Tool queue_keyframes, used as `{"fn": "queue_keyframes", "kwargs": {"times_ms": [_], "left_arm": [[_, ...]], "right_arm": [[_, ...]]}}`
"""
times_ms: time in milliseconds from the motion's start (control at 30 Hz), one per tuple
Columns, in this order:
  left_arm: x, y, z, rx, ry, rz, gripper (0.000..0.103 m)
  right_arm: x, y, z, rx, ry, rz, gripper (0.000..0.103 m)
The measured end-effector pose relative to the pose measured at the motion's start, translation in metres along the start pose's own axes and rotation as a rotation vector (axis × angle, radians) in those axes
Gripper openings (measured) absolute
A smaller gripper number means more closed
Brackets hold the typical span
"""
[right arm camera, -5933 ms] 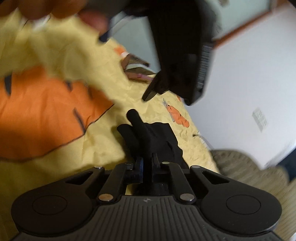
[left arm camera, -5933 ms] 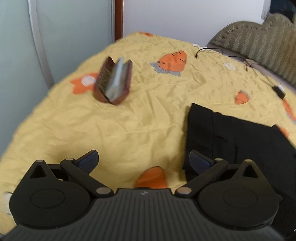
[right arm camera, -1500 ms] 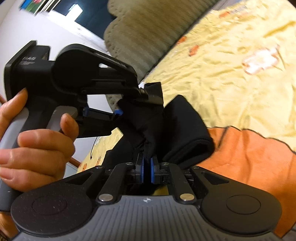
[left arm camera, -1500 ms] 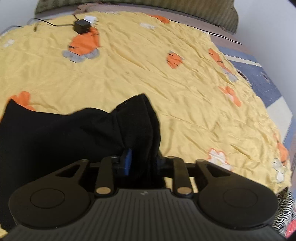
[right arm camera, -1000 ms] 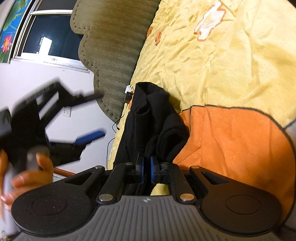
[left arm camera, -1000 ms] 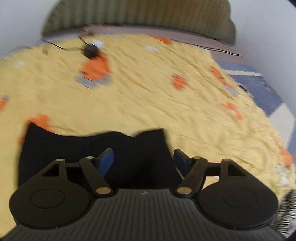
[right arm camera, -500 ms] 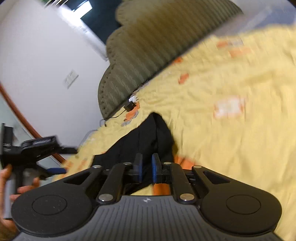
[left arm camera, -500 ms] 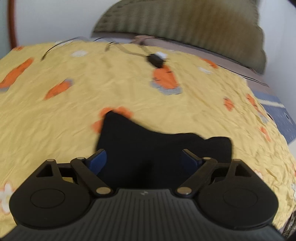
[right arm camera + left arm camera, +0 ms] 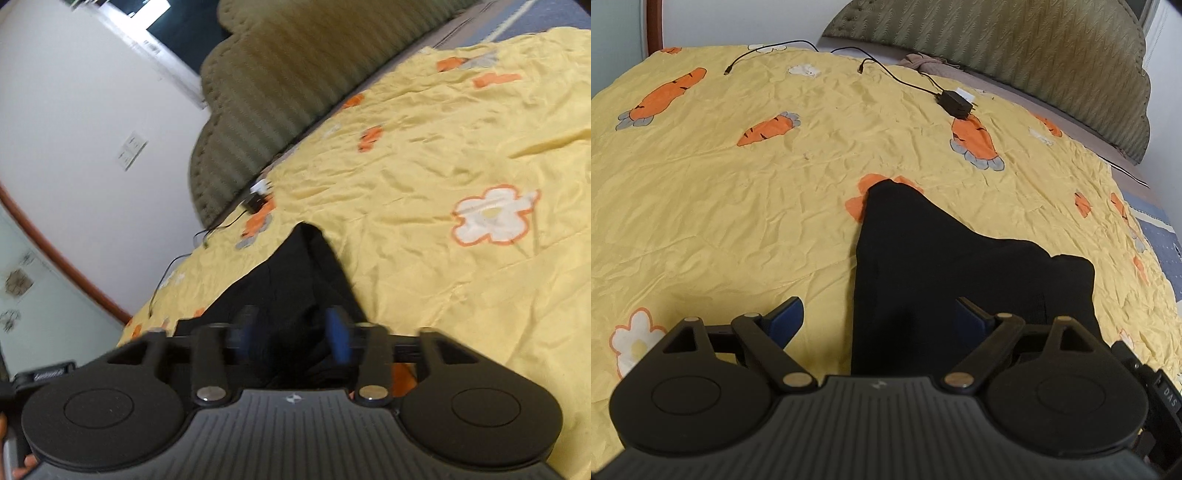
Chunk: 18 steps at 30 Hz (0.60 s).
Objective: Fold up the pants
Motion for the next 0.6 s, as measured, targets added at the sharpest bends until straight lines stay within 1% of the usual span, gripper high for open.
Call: {"fn": "queue_keyframes", "kwargs": {"times_ms": [100, 200, 233, 267, 300, 367, 400, 433, 467, 500, 533, 600], "left_arm": [[0.0, -0.001, 0.0, -0.003, -0.001, -0.002, 0.087], [-0.002, -0.004, 0.0, -0.01, -0.001, -0.007, 0.087], [-0.002, -0.006, -0.001, -0.013, 0.0, -0.007, 0.087], [-0.002, -0.008, -0.001, -0.018, 0.002, -0.008, 0.087], [-0.003, -0.011, -0.001, -0.028, 0.002, -0.01, 0.087], [-0.007, -0.018, -0.002, -0.041, 0.004, -0.031, 0.087], [-0.01, -0.021, -0.002, -0.038, 0.004, -0.043, 0.087], [-0.011, -0.023, -0.003, -0.035, 0.004, -0.05, 0.087], [-0.012, -0.025, -0.004, -0.036, 0.008, -0.057, 0.088], [-0.013, -0.025, -0.005, -0.035, 0.013, -0.059, 0.088], [-0.014, -0.025, -0.007, -0.032, 0.017, -0.058, 0.088], [-0.013, -0.023, -0.009, -0.024, 0.025, -0.052, 0.088]], "right_arm": [[0.0, -0.001, -0.003, -0.039, 0.014, 0.005, 0.049], [-0.005, 0.005, -0.004, 0.008, 0.038, 0.028, 0.048], [-0.007, 0.009, -0.005, 0.009, 0.046, 0.047, 0.047], [-0.009, 0.013, -0.006, -0.01, 0.042, 0.069, 0.046], [-0.011, 0.017, -0.008, -0.024, 0.048, 0.101, 0.043], [-0.012, 0.02, -0.012, -0.041, 0.063, 0.135, 0.032], [-0.012, 0.019, -0.013, -0.042, 0.068, 0.134, 0.02], [-0.011, 0.018, -0.013, -0.039, 0.072, 0.126, 0.015], [-0.01, 0.016, -0.013, -0.039, 0.071, 0.12, 0.013], [-0.01, 0.016, -0.011, -0.044, 0.065, 0.125, 0.008], [-0.01, 0.016, -0.008, -0.048, 0.056, 0.134, 0.006], [-0.009, 0.019, -0.004, -0.052, 0.044, 0.159, 0.006]]}}
Point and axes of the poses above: each gripper's, at about its wrist camera, not at the fingertips, and z roughly against the way its jaws point, y to its left, x to its top, the point moved 2 cm from there along -z, roughly the way its jaws point, and after that the axes turned 12 degrees about x, right-handed, at the moved point
